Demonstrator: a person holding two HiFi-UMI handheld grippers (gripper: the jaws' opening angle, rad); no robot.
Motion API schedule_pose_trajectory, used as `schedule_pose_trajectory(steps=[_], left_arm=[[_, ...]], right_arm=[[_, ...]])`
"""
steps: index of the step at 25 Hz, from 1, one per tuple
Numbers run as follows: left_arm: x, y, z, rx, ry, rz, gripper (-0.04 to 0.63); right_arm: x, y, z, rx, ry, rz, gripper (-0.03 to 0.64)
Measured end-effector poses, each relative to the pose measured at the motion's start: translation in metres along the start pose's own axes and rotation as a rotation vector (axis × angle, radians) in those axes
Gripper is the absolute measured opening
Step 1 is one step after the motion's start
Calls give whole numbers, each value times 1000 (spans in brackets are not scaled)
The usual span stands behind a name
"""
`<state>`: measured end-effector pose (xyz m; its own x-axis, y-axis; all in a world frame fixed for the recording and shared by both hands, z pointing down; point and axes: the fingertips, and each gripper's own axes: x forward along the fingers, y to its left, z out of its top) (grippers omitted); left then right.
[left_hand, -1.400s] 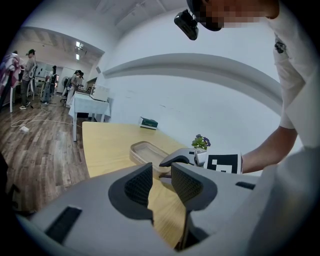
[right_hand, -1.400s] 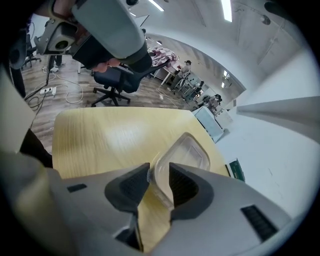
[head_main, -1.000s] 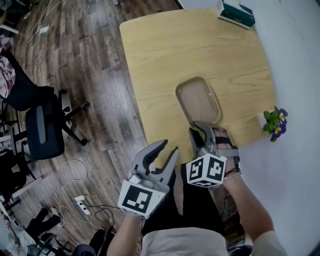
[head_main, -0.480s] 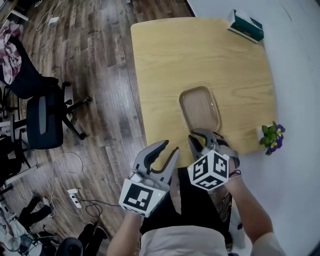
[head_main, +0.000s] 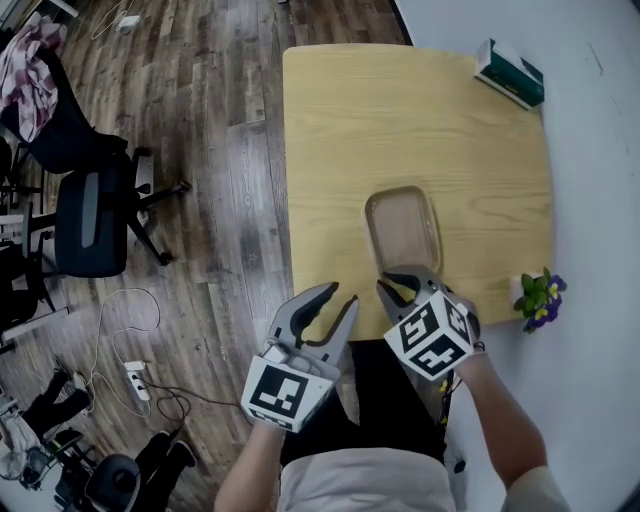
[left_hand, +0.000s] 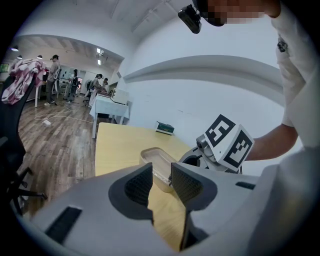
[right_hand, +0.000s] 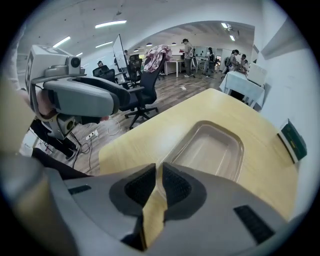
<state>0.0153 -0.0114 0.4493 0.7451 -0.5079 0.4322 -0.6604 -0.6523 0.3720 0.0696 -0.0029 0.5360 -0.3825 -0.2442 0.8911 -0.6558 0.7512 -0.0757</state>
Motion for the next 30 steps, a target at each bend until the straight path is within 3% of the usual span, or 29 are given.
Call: schedule_pose_trajectory(steps=[15, 22, 30], left_arm=[[17, 2, -16, -11, 27, 63, 106], [26, 6, -36, -45, 65, 95, 104], [38, 3, -55, -64, 88, 113, 104]], right_arm=[[-9, 0, 1, 179, -58, 213, 27], [-10, 2, 1, 186, -70, 248, 21], [-16, -4, 3, 270, -105, 322, 18]])
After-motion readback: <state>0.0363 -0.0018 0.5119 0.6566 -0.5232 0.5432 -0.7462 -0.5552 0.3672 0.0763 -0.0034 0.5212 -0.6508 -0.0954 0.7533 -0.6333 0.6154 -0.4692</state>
